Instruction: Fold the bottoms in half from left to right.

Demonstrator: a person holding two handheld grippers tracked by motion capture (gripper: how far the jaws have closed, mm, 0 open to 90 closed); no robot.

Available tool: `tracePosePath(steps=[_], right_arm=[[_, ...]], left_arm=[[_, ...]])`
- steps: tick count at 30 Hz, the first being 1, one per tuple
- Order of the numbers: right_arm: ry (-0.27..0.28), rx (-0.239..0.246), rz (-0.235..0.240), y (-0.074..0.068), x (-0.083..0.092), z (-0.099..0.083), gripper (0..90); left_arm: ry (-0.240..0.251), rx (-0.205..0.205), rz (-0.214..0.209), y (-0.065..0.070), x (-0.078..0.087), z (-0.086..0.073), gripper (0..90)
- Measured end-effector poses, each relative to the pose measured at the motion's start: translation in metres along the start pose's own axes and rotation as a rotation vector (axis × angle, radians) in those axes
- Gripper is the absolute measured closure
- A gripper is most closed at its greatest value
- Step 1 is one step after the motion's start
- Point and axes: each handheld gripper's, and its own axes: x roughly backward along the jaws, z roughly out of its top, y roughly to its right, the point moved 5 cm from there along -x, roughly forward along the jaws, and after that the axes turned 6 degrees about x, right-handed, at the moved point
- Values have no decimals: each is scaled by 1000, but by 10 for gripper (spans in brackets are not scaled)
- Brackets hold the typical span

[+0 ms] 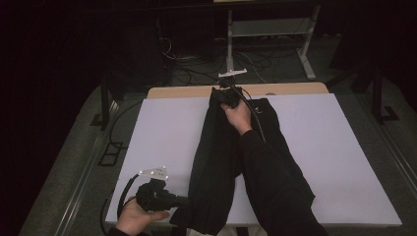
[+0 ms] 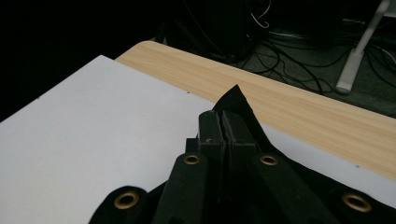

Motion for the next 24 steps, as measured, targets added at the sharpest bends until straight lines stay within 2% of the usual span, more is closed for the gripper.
tracePosePath(steps=[6, 9, 17, 24], right_arm=[[-9, -8, -15, 12, 8, 0, 862], [-4, -14, -21, 16, 13, 0, 862], [-17, -17, -40, 31, 23, -4, 862], [-20, -43, -39, 43, 31, -6, 862]], left_arm=[[0, -29, -35, 11, -6, 6, 888], [1, -36, -67, 15, -8, 11, 888], [5, -65, -96, 26, -14, 24, 888], [-10, -83, -127, 37, -22, 34, 888]])
